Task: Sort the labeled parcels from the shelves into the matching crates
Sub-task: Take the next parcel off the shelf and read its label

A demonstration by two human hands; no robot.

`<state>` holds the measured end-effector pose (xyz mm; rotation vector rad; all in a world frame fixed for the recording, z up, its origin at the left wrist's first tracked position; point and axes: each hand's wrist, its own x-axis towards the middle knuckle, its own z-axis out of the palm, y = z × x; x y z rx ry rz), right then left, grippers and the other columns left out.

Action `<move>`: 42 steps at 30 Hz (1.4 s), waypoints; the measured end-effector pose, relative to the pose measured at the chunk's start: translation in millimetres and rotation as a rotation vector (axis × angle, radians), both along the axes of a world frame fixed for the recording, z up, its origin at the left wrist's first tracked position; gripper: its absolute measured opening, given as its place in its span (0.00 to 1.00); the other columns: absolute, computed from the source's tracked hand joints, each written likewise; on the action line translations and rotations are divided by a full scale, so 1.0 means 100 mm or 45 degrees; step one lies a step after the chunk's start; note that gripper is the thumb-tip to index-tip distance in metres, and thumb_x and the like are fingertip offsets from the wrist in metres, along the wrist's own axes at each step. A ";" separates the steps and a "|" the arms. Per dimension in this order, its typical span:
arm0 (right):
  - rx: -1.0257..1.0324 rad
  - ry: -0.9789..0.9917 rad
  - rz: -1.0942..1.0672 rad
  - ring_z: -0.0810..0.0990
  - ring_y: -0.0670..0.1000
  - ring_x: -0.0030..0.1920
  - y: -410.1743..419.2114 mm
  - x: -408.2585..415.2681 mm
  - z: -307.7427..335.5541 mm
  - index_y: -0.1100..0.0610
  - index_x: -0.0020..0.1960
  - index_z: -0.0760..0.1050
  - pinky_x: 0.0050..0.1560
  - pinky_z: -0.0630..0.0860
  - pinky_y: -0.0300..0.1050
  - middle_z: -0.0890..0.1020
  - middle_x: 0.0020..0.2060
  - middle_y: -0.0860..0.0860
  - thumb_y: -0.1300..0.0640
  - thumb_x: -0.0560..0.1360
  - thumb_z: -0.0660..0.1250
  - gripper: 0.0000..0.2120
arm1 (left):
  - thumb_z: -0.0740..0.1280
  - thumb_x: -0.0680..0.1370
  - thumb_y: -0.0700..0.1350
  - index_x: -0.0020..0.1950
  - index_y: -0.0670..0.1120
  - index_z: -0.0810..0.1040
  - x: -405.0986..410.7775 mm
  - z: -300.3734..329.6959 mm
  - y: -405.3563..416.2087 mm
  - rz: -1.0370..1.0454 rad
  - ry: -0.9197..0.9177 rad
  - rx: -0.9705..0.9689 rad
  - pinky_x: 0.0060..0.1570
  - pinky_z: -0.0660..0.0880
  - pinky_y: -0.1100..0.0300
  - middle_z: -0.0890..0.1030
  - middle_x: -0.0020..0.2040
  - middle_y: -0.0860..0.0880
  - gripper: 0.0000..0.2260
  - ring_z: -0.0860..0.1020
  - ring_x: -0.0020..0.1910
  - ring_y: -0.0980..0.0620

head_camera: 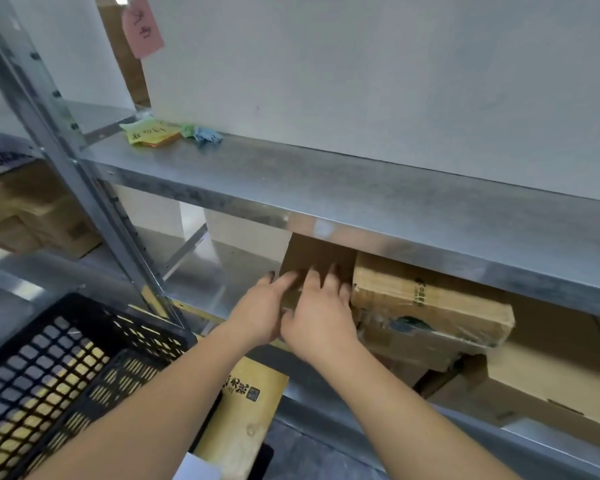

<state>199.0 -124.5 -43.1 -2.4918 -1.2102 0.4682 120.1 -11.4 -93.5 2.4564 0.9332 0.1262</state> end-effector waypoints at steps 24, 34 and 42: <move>0.005 0.256 -0.044 0.73 0.57 0.68 0.02 -0.12 -0.25 0.39 0.81 0.53 0.67 0.74 0.51 0.66 0.73 0.55 0.48 0.70 0.77 0.48 | 0.76 0.72 0.52 0.61 0.65 0.71 -0.83 -0.14 0.18 0.052 -0.285 -0.385 0.46 0.68 0.67 0.70 0.59 0.52 0.22 0.73 0.52 0.57; 0.200 0.191 0.101 0.74 0.51 0.60 -0.26 -0.48 -0.17 0.36 0.75 0.60 0.63 0.74 0.48 0.68 0.56 0.46 0.37 0.68 0.75 0.40 | 0.69 0.74 0.65 0.72 0.69 0.63 -1.44 0.01 -0.09 0.012 -0.352 -0.245 0.59 0.76 0.54 0.76 0.65 0.57 0.28 0.76 0.61 0.54; 0.239 0.364 0.187 0.79 0.51 0.61 -0.27 -0.66 0.10 0.26 0.73 0.30 0.63 0.77 0.54 0.76 0.67 0.46 0.46 0.58 0.85 0.70 | 0.84 0.62 0.52 0.73 0.73 0.29 -1.87 0.47 -0.30 0.254 -0.242 -0.249 0.49 0.82 0.51 0.80 0.53 0.53 0.66 0.82 0.47 0.52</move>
